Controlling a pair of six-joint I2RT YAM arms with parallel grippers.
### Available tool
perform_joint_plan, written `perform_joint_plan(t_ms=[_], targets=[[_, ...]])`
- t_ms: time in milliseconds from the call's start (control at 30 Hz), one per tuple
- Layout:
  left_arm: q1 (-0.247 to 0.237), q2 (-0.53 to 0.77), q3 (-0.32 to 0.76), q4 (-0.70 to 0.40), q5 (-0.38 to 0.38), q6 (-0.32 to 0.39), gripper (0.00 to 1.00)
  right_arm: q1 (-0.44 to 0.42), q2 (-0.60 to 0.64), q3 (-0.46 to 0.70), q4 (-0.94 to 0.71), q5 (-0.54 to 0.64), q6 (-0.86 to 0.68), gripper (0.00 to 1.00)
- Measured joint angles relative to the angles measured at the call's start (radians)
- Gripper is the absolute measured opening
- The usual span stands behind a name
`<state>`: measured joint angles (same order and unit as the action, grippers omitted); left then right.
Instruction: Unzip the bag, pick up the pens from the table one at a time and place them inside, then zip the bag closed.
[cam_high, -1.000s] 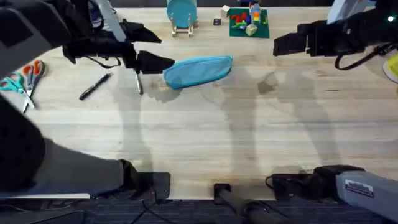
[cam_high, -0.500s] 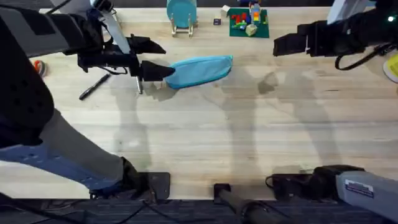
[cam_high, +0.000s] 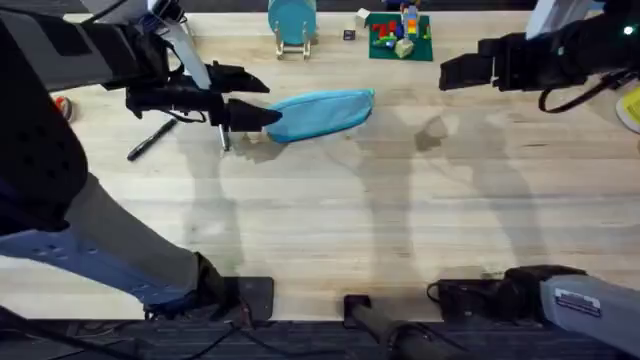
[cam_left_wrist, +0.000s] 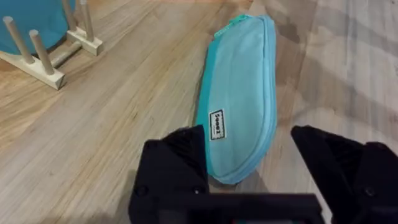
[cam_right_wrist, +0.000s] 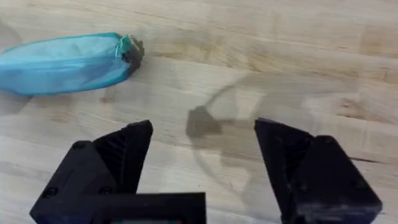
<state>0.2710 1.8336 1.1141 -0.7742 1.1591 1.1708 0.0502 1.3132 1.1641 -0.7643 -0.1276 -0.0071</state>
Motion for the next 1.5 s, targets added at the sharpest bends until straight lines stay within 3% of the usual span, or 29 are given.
perform_joint_plan(t_ms=[300, 533, 600, 700, 733, 767, 1500], targets=[[-0.034, 0.0, 0.0, 0.0, -0.033, 0.001, 0.815, 0.0, 0.0, 0.0, 0.0, 0.0, 0.0, 0.997], [-0.063, 0.0, 0.0, 0.0, -0.081, 0.0, 0.732, 0.0, 0.0, 0.0, 0.0, 0.0, 0.0, 0.996], [-0.063, 0.0, 0.0, 0.0, -0.085, 0.001, 0.554, 0.0, 0.0, 0.0, -0.002, 0.0, 0.0, 0.997], [-0.062, 0.0, 0.0, -0.001, -0.09, 0.004, 0.18, 0.0, 0.0, 0.0, -0.008, 0.0, 0.0, 0.997], [-0.062, 0.0, 0.0, 0.001, -0.091, 0.006, 0.085, 0.0, 0.0, 0.0, -0.011, 0.0, 0.0, 0.997], [-0.063, 0.0, 0.0, 0.001, -0.095, 0.007, 0.058, 0.0, 0.0, 0.0, -0.015, 0.0, 0.0, 0.997], [-0.063, 0.0, 0.0, 0.0, -0.098, 0.007, 0.045, 0.0, 0.0, 0.0, -0.026, 0.0, 0.0, 0.997]])
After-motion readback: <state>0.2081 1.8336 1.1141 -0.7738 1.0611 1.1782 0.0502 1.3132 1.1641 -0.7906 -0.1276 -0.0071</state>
